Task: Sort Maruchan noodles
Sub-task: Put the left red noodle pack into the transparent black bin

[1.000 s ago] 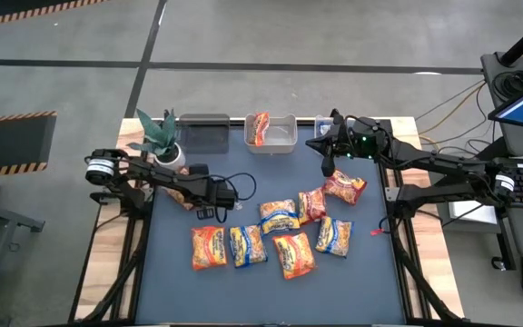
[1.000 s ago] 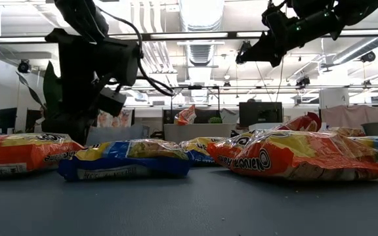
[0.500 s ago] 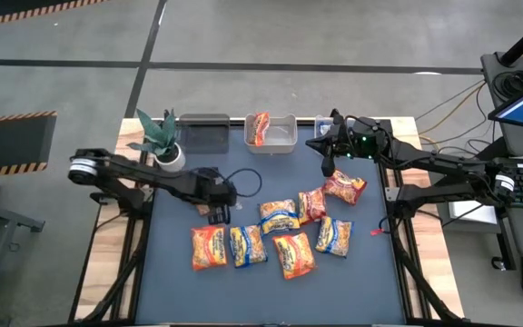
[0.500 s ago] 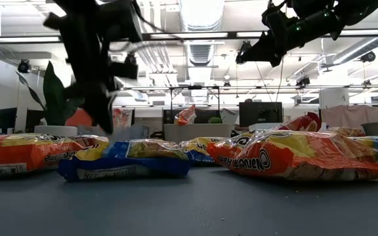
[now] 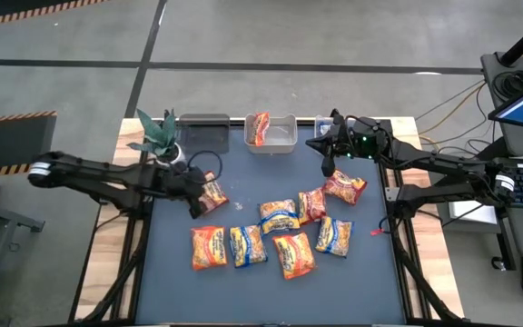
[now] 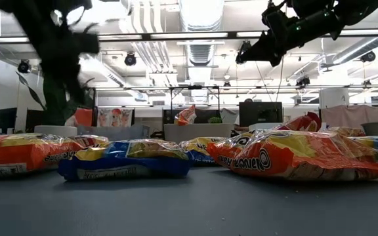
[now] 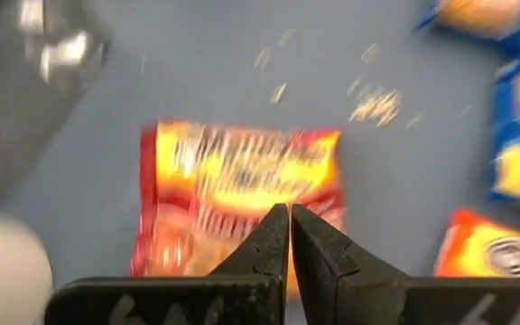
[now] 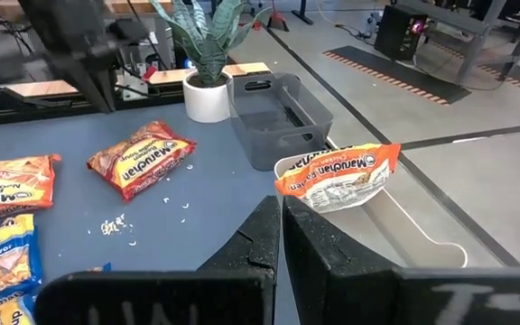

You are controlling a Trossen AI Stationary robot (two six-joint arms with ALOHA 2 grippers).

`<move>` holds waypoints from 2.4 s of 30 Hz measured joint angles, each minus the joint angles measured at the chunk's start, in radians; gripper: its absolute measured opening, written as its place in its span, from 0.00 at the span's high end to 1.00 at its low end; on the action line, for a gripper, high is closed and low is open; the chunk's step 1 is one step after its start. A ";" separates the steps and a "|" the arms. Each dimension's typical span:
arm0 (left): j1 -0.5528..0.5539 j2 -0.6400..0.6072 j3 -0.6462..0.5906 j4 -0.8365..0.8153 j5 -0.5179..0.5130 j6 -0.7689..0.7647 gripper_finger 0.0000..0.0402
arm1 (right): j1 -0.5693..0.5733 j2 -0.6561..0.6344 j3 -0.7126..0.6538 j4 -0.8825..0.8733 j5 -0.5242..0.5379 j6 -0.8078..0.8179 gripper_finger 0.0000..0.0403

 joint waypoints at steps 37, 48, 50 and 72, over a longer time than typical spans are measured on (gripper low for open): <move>0.001 0.122 -0.044 0.272 0.074 0.353 1.00 | 0.000 0.000 0.000 0.009 0.004 0.106 0.98; 0.002 0.035 -0.167 0.281 -0.115 0.210 0.99 | 0.027 0.000 0.000 0.032 0.014 0.230 0.98; 0.002 0.051 -0.172 0.285 -0.115 0.200 0.97 | 0.042 0.000 0.000 0.032 0.032 0.234 0.98; 0.002 0.364 -0.221 0.959 0.001 0.298 0.88 | 0.161 0.001 -0.021 0.060 0.106 0.352 0.98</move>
